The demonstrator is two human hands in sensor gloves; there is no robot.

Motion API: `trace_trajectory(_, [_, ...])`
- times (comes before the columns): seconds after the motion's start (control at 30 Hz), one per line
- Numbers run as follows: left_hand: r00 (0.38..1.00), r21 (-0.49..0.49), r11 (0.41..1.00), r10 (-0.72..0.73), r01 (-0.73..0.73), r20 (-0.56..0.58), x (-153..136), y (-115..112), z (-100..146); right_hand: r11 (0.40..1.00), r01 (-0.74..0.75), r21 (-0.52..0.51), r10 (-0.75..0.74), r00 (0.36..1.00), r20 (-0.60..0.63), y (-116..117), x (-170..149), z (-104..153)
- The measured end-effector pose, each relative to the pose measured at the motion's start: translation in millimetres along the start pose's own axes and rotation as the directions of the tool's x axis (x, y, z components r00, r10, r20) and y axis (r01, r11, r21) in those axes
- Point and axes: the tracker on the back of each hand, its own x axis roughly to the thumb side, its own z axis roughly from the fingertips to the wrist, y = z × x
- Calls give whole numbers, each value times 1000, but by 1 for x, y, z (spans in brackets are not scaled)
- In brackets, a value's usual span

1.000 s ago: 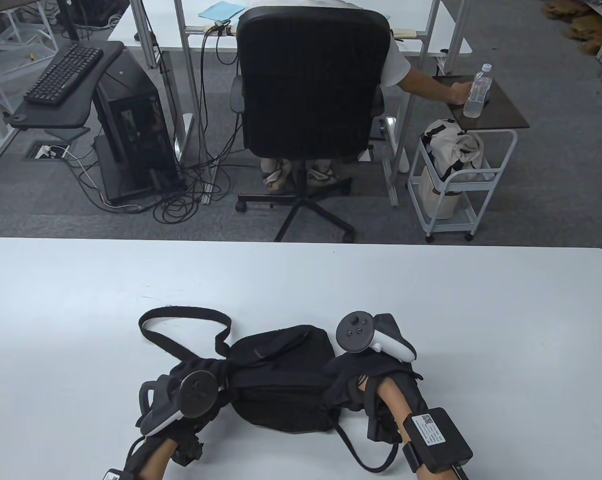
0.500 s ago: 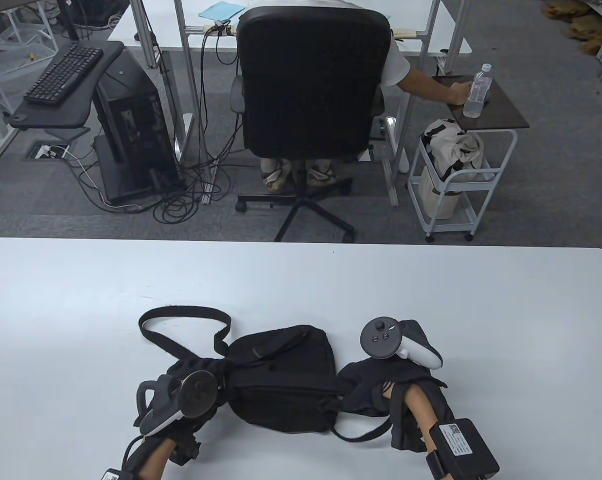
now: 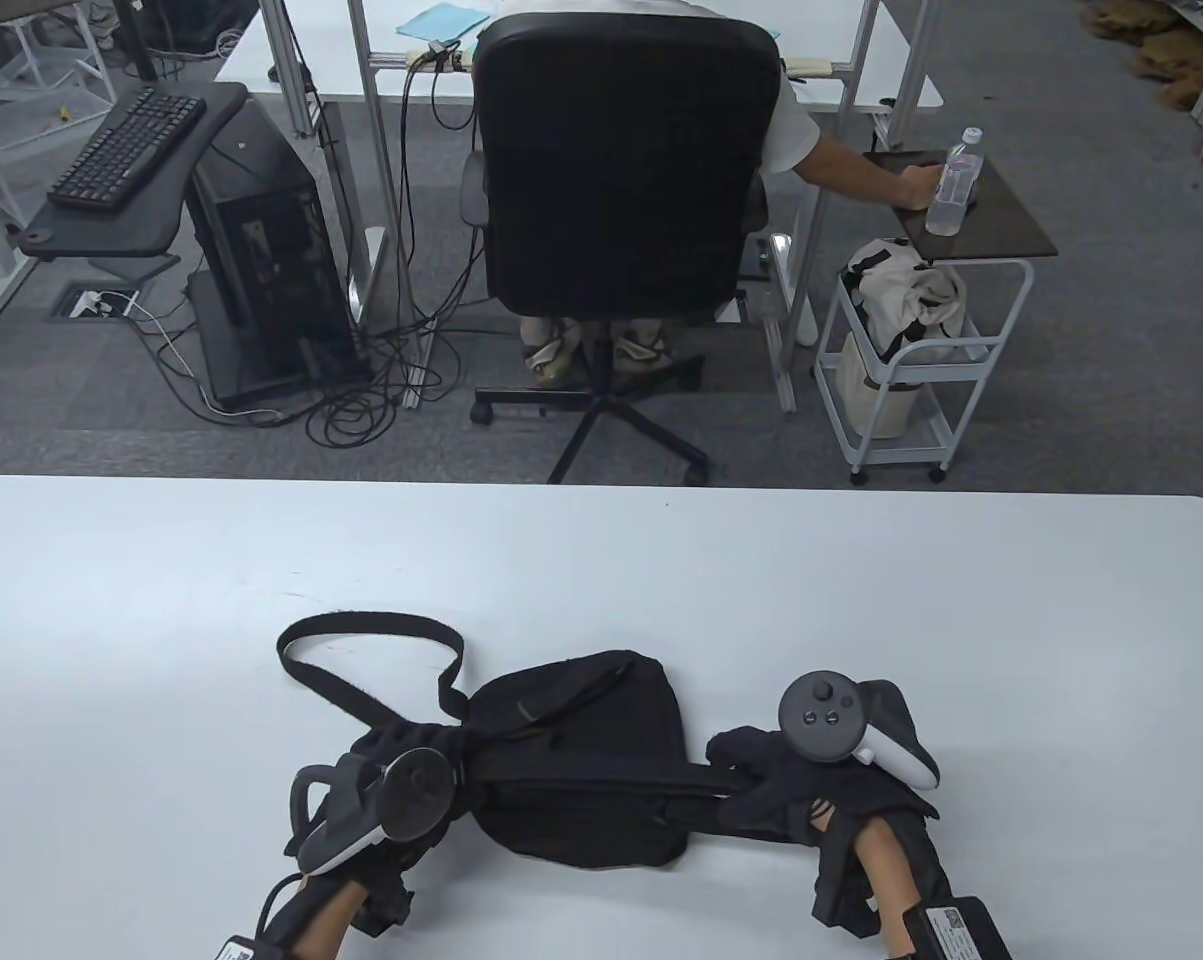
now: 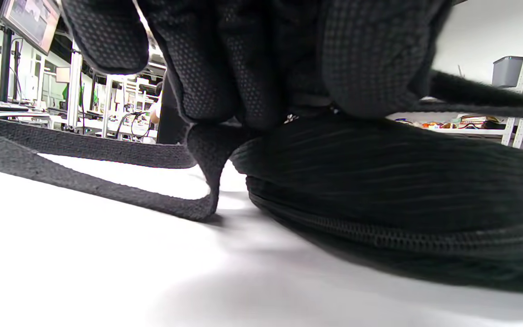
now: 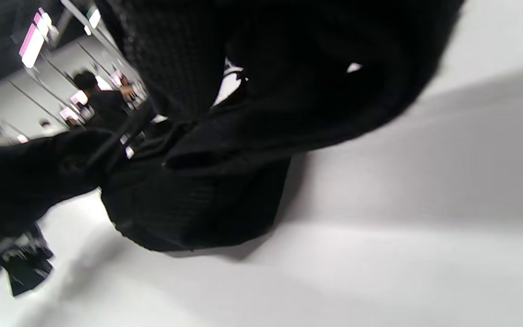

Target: Pull shoulder strap to tighten

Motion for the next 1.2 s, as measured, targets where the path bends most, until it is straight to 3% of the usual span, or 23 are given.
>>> trace_trajectory(0.2, [1000, 7, 1000, -7, 7, -6, 1, 0, 0, 987, 150, -55, -147, 987, 57, 6, -19, 9])
trace_trajectory(0.43, [999, -7, 1000, 23, -23, -34, -6, -1, 1, 951, 205, -232, -204, 979, 29, -3, -42, 25])
trace_trajectory(0.63, [998, 13, 998, 61, -60, -33, -7, 7, 3, 927, -71, -369, 56, 997, -53, -16, -13, 39])
trace_trajectory(0.83, [999, 31, 999, 37, -37, -29, -4, 13, 5, 851, -415, -321, 372, 909, -187, -9, 17, 46])
trace_trajectory(0.93, [999, 37, 999, 20, -18, -44, -6, 16, 7, 821, -428, -377, 375, 903, -208, 5, 5, 44])
trace_trajectory(1.03, [998, 38, 999, 23, -21, -61, -6, 23, 5, 850, -433, -300, 378, 898, -225, 12, -3, 44])
trace_trajectory(1.2, [996, -11, 1000, 21, -22, -87, 10, 40, -20, 857, -406, -318, 343, 909, -237, 14, -10, 45])
